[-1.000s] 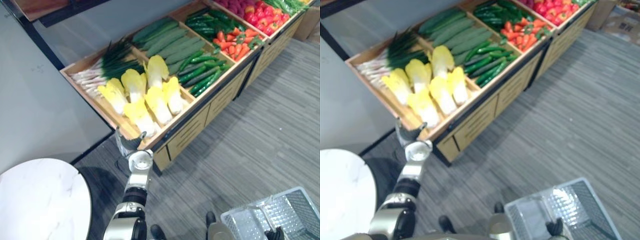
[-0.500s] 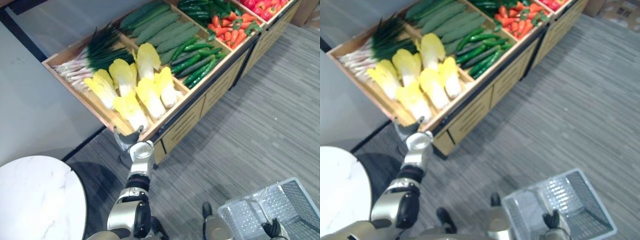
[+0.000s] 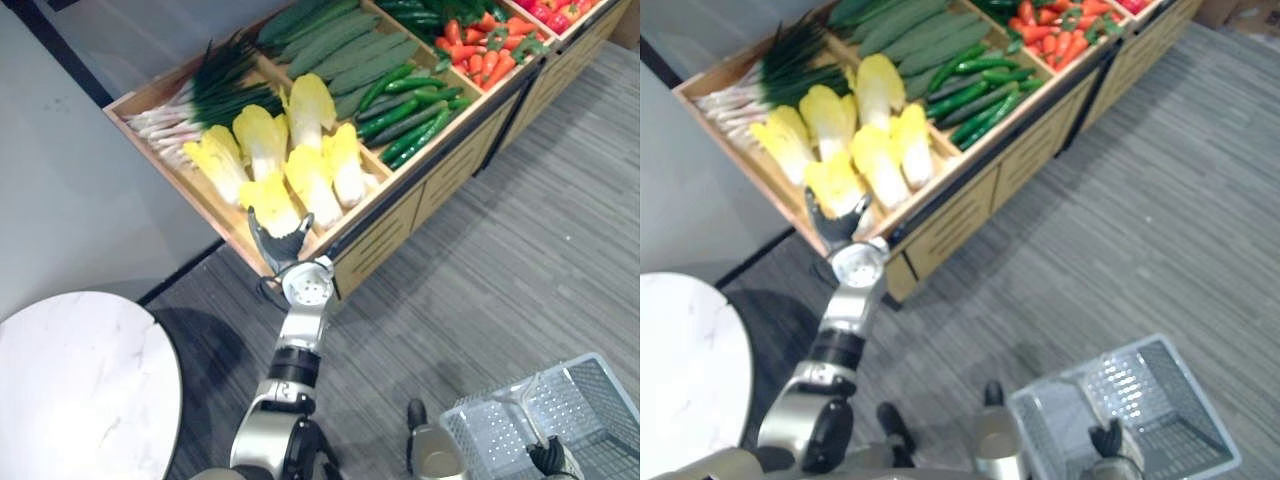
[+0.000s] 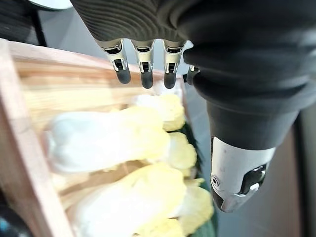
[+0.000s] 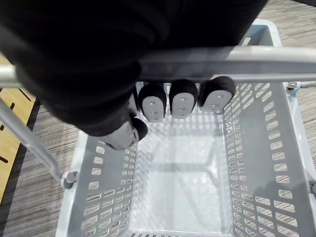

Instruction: Pick vegetable in the basket

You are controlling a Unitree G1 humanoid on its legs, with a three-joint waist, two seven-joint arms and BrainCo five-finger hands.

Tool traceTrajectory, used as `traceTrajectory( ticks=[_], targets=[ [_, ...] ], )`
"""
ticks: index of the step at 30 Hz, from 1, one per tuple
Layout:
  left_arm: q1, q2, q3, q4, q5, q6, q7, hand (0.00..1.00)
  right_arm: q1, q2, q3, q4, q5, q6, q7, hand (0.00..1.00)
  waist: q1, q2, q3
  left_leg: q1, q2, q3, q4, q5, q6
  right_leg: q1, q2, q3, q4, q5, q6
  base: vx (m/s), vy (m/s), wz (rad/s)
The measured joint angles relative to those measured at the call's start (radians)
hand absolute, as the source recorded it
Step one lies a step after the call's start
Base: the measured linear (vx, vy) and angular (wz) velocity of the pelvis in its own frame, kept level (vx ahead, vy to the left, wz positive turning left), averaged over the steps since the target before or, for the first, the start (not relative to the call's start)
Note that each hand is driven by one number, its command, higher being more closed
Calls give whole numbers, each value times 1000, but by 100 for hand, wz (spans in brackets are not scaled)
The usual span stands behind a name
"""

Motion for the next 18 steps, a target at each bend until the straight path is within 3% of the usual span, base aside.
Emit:
traceTrajectory(
  ticks=[5,9,12,18],
  targets=[
    [229,43,-21,-127,71,-16,-51,0,0,1,-21,15,3,4,0,100,16,8,1,0,3,-47,0,2,3,26,1,-39,-4,0,-1,-6,6,23],
    [415,81,12,-185,113,-22,-100,0,4,2,-47,42,12,12,1,100,62,14,1,-1,4,-67,-1,1,3,40,0,-58,-4,0,-1,-43,21,19],
    [498,93,73,-105,115,-23,-128,0,5,2,-45,42,11,12,2,100,72,27,-6,-2,16,-69,-3,-34,21,48,6,-72,-7,-4,1,-70,39,13],
    [595,119,220,243,139,-9,-164,0,9,4,-62,60,11,9,11,100,110,38,-24,7,20,-43,-7,-46,12,50,16,-46,-22,0,13,-23,24,-9]
  ],
)
